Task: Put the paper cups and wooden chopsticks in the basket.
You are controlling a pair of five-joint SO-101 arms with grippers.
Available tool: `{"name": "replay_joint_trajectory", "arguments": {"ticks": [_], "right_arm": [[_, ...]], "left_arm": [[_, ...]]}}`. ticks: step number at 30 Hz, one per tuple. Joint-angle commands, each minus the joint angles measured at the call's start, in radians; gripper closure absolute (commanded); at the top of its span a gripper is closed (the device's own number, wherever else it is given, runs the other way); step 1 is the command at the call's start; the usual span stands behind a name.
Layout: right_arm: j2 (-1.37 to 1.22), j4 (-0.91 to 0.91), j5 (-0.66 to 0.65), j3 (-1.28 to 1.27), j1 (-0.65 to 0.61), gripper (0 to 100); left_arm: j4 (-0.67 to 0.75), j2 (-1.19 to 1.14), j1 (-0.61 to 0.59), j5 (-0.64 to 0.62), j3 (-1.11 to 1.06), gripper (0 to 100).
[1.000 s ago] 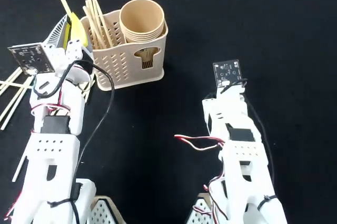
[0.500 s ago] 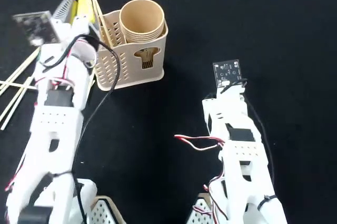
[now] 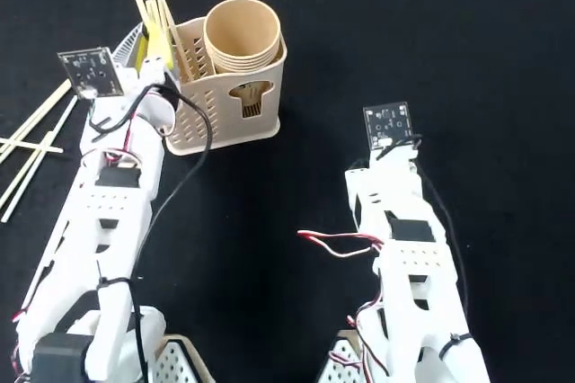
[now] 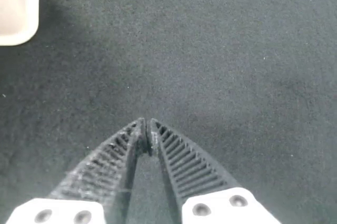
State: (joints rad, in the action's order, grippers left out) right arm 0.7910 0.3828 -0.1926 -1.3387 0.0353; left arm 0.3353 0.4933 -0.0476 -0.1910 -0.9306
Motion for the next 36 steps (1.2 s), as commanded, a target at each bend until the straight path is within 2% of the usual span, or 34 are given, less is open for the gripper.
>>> {"name": "replay_joint_trajectory", "arguments": {"ticks": [1, 3, 6, 12, 15, 19, 23, 27, 31, 36], "right_arm": [[0.022, -0.014, -0.009, 0.013, -0.003, 98.5], [0.022, -0.014, -0.009, 0.013, -0.003, 98.5], [0.022, -0.017, -0.009, 0.013, -0.003, 98.5], [0.022, -0.017, -0.009, 0.013, -0.005, 98.5], [0.022, -0.017, -0.009, 0.013, -0.005, 98.5], [0.022, -0.017, -0.009, 0.012, -0.005, 98.5], [0.022, -0.017, -0.009, 0.012, -0.005, 98.5], [0.022, -0.015, -0.009, 0.012, -0.005, 98.5], [0.022, -0.015, -0.009, 0.012, -0.005, 98.5], [0.022, -0.015, -0.009, 0.010, -0.005, 98.5]], "left_arm": [[0.017, 0.009, 0.004, -0.008, -0.025, 88], [-0.023, 0.044, 0.002, -0.008, -0.044, 86], [-0.196, 0.170, -0.001, -0.002, -0.041, 86], [-0.819, 0.512, -0.051, 0.005, 0.127, 81], [-1.097, 0.532, -0.127, 0.087, 0.268, 81], [-1.327, 0.446, -0.269, 0.207, 0.389, 81], [-1.442, 0.279, -0.410, 0.344, 0.467, 81], [-1.473, 0.061, -0.507, 0.440, 0.507, 81], [-1.478, -0.163, -0.561, 0.486, 0.550, 81], [-1.475, -0.430, -0.564, 0.614, 0.659, 81]]}}
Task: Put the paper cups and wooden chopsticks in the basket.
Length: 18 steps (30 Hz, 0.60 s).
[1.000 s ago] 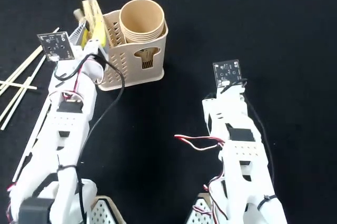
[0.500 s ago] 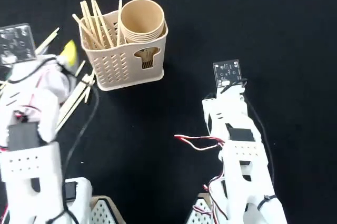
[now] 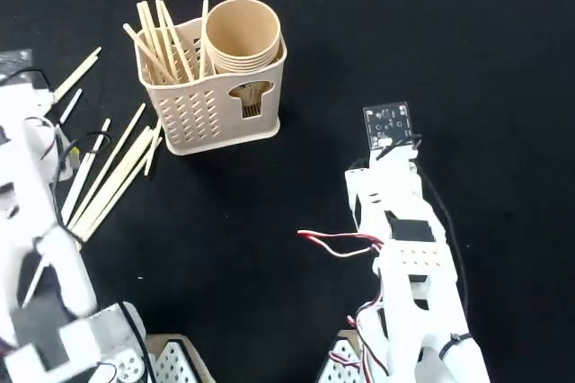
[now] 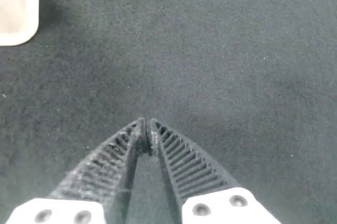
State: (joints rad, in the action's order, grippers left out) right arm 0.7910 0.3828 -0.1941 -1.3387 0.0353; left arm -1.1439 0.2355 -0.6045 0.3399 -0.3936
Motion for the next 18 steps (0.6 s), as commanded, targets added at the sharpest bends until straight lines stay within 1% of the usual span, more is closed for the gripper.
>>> {"name": "replay_joint_trajectory", "arguments": {"ticks": [1, 11, 16, 18], "right_arm": [[0.022, -0.015, -0.008, 0.010, -0.005, 98.5], [0.022, -0.014, -0.008, 0.010, -0.005, 98.5], [0.022, -0.014, -0.008, 0.010, -0.005, 98.5], [0.022, -0.014, -0.008, 0.010, -0.005, 98.5]], "left_arm": [[0.005, -0.224, -0.007, 0.104, 0.154, 81], [0.002, -0.729, -0.008, 0.275, 0.453, 81], [-0.003, -0.898, -0.019, 0.288, 0.570, 82], [-0.003, -0.931, -0.025, 0.295, 0.593, 86]]}}
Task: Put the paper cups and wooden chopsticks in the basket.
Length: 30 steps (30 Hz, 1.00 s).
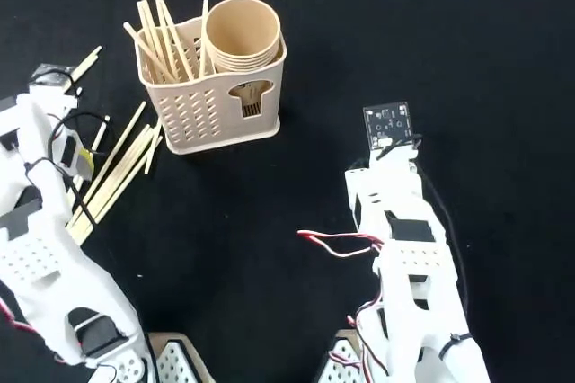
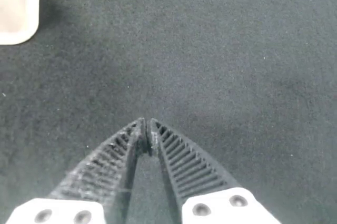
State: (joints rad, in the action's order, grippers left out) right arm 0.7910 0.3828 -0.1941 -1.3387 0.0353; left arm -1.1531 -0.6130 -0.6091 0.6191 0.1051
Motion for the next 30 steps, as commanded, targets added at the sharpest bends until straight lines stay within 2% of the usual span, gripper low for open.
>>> {"name": "replay_joint_trajectory", "arguments": {"ticks": [1, 3, 7, 11, 15, 22, 27, 30], "right_arm": [[0.022, -0.014, -0.008, 0.010, -0.005, 98.5], [0.022, -0.014, -0.008, 0.010, -0.005, 98.5], [0.022, -0.015, -0.008, 0.010, -0.005, 98.5], [0.022, -0.015, -0.008, 0.012, -0.005, 98.5], [0.022, -0.015, -0.008, 0.012, -0.005, 98.5], [0.022, -0.015, -0.008, 0.012, -0.005, 98.5], [0.022, -0.014, -0.008, 0.012, -0.005, 98.5], [0.022, -0.012, -0.008, 0.012, -0.005, 98.5]], "left_arm": [[0.006, -0.089, -0.021, 0.037, 0.096, 90], [0.003, -0.091, -0.013, 0.098, 0.076, 98], [0.003, -0.089, -0.010, 0.180, 0.024, 97], [0.003, -0.089, -0.019, 0.192, 0.015, 97], [-0.083, -0.043, -0.013, 0.192, 0.015, 97], [-0.224, 0.209, -0.008, 0.187, -0.013, 97], [-0.215, 0.465, 0.018, 0.187, -0.159, 97], [-0.144, 0.635, 0.047, 0.187, -0.300, 97]]}}
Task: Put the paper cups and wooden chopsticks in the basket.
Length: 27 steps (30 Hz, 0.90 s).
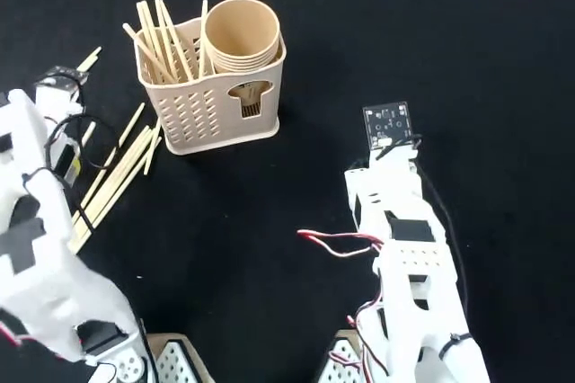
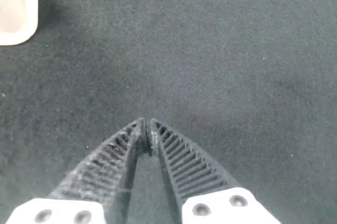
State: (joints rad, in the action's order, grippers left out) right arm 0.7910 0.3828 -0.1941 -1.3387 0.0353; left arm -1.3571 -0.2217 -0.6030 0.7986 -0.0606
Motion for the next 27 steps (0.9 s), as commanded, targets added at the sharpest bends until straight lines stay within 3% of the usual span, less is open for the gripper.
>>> {"name": "replay_joint_trajectory", "arguments": {"ticks": [1, 5, 11, 18, 22, 27], "right_arm": [[0.022, -0.012, -0.008, 0.012, -0.005, 98.5], [0.022, -0.012, -0.008, 0.012, -0.003, 98.5], [0.022, -0.012, -0.008, 0.012, -0.003, 98.5], [0.022, -0.012, -0.008, 0.012, -0.003, 98.5], [0.022, -0.012, -0.008, 0.012, -0.003, 98.5], [0.022, -0.012, -0.008, 0.012, -0.003, 98.5]], "left_arm": [[0.097, 0.304, 0.048, 0.008, -0.191, 97], [0.308, 0.552, 0.058, 0.002, -0.449, 97], [0.720, 0.865, 0.062, -0.129, -0.814, 97], [1.160, 1.085, 0.110, -0.218, -1.107, 97], [1.313, 1.148, 0.134, -0.241, -1.178, 97], [1.392, 1.211, 0.160, -0.325, -1.198, 97]]}}
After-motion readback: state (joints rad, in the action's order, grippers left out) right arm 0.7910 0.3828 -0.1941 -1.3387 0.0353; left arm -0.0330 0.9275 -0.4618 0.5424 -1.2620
